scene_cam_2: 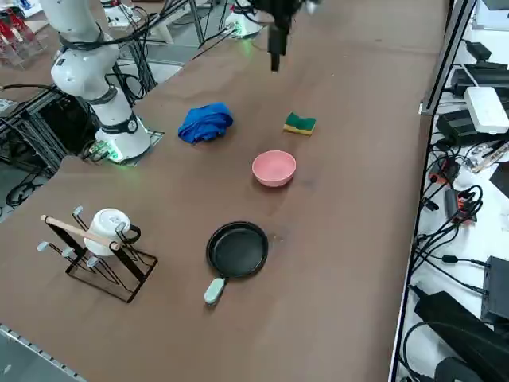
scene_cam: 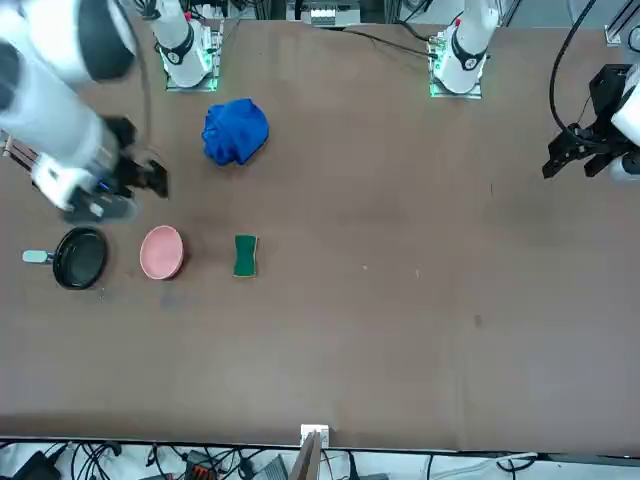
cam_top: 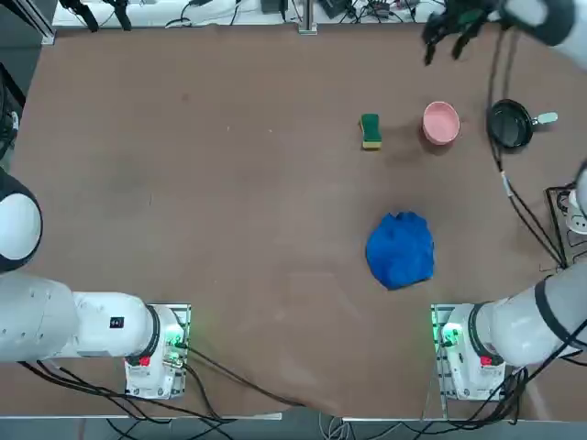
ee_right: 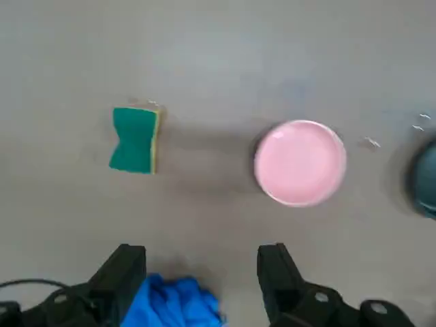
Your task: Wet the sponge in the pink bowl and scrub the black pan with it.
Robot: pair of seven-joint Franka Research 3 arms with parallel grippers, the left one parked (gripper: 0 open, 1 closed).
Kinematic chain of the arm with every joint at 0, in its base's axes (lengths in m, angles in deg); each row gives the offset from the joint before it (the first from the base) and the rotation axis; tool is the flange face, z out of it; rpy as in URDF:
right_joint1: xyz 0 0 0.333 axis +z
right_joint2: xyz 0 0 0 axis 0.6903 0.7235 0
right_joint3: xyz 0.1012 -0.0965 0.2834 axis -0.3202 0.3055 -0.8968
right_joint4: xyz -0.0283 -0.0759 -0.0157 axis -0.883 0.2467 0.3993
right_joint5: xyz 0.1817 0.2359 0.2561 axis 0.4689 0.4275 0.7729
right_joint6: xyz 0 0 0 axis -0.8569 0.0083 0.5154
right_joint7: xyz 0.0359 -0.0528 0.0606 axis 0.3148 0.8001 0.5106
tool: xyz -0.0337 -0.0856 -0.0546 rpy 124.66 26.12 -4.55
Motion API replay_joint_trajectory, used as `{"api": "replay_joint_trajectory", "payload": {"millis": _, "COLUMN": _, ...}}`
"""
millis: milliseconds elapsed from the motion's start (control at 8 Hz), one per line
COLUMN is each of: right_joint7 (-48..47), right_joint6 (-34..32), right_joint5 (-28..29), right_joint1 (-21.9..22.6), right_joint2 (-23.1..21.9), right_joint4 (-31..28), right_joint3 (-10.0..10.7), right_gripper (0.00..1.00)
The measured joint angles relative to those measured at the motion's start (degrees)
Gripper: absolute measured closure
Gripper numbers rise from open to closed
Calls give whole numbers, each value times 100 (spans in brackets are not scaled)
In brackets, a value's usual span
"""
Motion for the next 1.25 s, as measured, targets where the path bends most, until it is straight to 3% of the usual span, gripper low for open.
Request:
{"api": "replay_joint_trajectory", "payload": {"millis": 750, "right_joint7": -1296, "right_joint6": 1980, "right_joint5": 0, "right_joint1": 1108, "right_joint2": 1458, "right_joint4": -463, "right_joint3": -10, "right_gripper": 0}}
{"api": "replay_joint_trajectory", "payload": {"millis": 1000, "right_joint7": -1471, "right_joint6": 2361, "right_joint5": 1, "right_joint1": 1205, "right_joint2": 1842, "right_joint4": -495, "right_joint3": -1, "right_gripper": 0}}
{"api": "replay_joint_trajectory", "payload": {"millis": 1250, "right_joint7": -1542, "right_joint6": 2870, "right_joint5": 1, "right_joint1": 1187, "right_joint2": 1936, "right_joint4": -737, "right_joint3": 45, "right_gripper": 0}}
